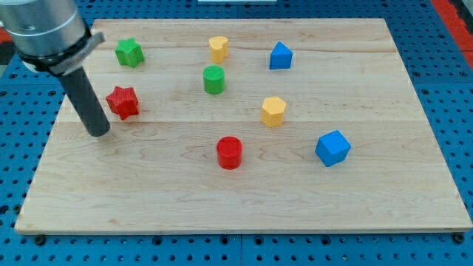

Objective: Push red star diagonal to the green circle

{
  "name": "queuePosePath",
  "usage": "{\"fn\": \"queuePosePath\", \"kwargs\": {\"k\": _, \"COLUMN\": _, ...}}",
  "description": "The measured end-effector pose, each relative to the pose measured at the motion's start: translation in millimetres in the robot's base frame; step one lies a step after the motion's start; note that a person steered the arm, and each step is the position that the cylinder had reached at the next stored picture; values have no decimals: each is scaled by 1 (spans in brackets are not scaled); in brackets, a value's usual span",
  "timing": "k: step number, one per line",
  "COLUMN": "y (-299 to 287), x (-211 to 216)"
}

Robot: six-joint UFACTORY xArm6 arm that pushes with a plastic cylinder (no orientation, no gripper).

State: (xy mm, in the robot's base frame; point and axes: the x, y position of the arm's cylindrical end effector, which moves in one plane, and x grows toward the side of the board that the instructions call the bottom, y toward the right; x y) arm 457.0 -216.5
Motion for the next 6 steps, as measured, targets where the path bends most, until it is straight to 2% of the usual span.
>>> {"fn": "queuePosePath", "kwargs": {"k": 1, "y": 11, "x": -20}}
{"fn": "queuePosePath", "kwargs": {"k": 2, "y": 37, "x": -21}}
{"fn": "queuePosePath", "kwargs": {"k": 3, "y": 46, "x": 6}}
{"fn": "queuePosePath", "kwargs": {"k": 4, "y": 136, "x": 11}}
{"fn": "queuePosePath", "kwargs": {"k": 5, "y": 229, "x": -20}}
{"fn": "queuePosePath", "kwargs": {"k": 6, "y": 225, "x": -36}}
